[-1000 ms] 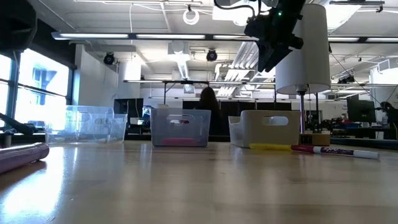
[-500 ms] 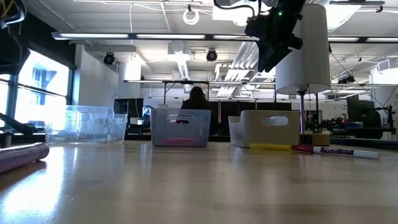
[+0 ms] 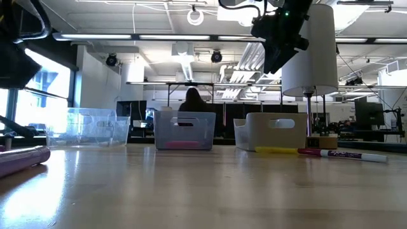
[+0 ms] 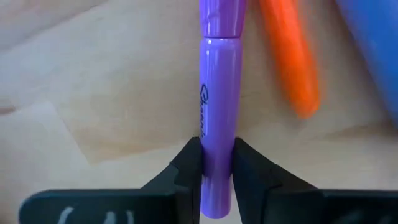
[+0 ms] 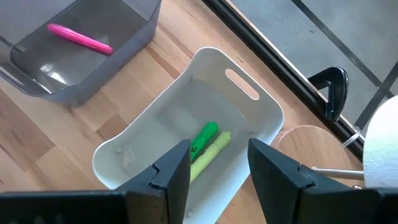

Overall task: Pick & Place Markers
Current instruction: Put the pink highlighter pen into the gray bin

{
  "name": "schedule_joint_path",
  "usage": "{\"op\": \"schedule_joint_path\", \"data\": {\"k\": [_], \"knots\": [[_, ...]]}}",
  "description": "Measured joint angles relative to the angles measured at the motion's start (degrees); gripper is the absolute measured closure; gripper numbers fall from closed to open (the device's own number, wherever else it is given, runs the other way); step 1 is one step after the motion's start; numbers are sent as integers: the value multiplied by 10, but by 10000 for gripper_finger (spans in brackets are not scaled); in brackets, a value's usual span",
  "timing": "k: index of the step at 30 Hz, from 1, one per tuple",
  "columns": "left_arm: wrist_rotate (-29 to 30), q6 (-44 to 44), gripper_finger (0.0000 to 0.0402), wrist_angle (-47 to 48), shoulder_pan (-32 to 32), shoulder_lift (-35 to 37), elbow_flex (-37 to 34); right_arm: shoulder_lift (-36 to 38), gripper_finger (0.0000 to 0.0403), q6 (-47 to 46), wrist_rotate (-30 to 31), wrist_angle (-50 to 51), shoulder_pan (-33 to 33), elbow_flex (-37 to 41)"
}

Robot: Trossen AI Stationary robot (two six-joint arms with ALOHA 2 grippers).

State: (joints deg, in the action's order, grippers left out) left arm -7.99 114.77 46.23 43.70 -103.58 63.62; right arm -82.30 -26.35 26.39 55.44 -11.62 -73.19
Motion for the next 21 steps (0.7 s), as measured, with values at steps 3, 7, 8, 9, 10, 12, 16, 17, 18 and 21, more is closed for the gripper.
{"op": "schedule_joint_path", "data": {"k": [3, 7, 8, 9, 10, 12, 16, 17, 18, 21], "knots": [[-28, -23, 345, 41, 4, 31, -3, 0, 253, 10, -3, 0, 0, 0], [5, -22, 345, 122, 1, 117, -2, 0, 253, 10, -29, 0, 0, 0], [32, -21, 345, 136, 1, 141, -2, 0, 253, 10, -39, 0, 0, 0], [67, -22, 345, 151, 2, 168, -2, 0, 253, 9, -50, -2, 0, 0], [107, -24, 345, 171, 3, 199, -2, 0, 254, 9, -61, -4, 0, 0], [209, -45, 345, 204, 3, 259, -1, 0, 253, 7, -85, -12, 1, 0], [442, -134, 345, 234, -3, 358, -1, 0, 254, 6, -117, -49, 18, 0], [492, -166, 345, 229, -9, 378, -1, 0, 254, 4, -120, -65, 27, 0], [526, -203, 345, 224, -18, 395, -1, 0, 254, -3, -120, -84, 37, 0], [552, -322, 345, 188, -60, 441, -1, 0, 254, -20, -131, -154, 68, 0]]}}
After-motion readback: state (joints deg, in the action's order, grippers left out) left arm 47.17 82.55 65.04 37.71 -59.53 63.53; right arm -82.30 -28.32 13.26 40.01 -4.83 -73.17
